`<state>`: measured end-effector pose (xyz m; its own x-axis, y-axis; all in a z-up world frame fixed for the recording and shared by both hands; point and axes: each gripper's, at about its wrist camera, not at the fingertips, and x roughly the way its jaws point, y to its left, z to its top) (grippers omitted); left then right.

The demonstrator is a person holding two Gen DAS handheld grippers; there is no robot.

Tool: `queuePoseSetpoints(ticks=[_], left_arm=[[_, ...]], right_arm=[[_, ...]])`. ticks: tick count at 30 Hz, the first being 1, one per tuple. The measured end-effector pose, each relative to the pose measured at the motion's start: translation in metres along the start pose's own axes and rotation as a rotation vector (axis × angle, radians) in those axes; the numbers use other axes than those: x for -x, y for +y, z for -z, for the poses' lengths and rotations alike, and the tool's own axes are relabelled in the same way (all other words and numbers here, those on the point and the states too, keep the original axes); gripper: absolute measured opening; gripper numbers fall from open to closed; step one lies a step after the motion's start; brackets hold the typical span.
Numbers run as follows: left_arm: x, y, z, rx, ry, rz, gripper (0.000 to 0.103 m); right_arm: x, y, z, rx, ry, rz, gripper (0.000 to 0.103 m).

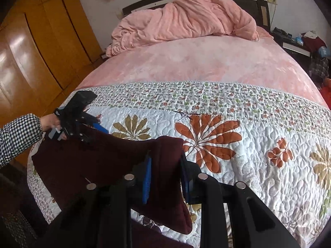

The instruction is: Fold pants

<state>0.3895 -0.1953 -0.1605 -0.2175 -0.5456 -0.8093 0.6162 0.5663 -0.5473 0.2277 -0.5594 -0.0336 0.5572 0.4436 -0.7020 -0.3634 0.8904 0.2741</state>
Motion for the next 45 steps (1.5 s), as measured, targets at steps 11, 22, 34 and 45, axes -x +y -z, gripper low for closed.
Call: queuePoseSetpoints(ticks=[11,22,34,45], left_arm=[[0.082,-0.076,0.077,-0.035,-0.269,-0.327,0.013],[0.031,-0.189,0.195,-0.174,-0.334,-0.699,0.015],[-0.023,-0.217,0.236,-0.140,-0.306,-0.629,0.016],[-0.070,-0.207,0.251,-0.070,-0.313,-0.630,0.026]], right_arm=[[0.006,-0.003,0.022,-0.147,-0.066,0.041,0.025],[0.021,0.026,0.125,-0.200,-0.033,0.119,0.025],[0.049,0.029,0.195,-0.279,0.008,0.197,0.024],[0.043,0.024,0.241,-0.358,0.112,0.265,0.055]])
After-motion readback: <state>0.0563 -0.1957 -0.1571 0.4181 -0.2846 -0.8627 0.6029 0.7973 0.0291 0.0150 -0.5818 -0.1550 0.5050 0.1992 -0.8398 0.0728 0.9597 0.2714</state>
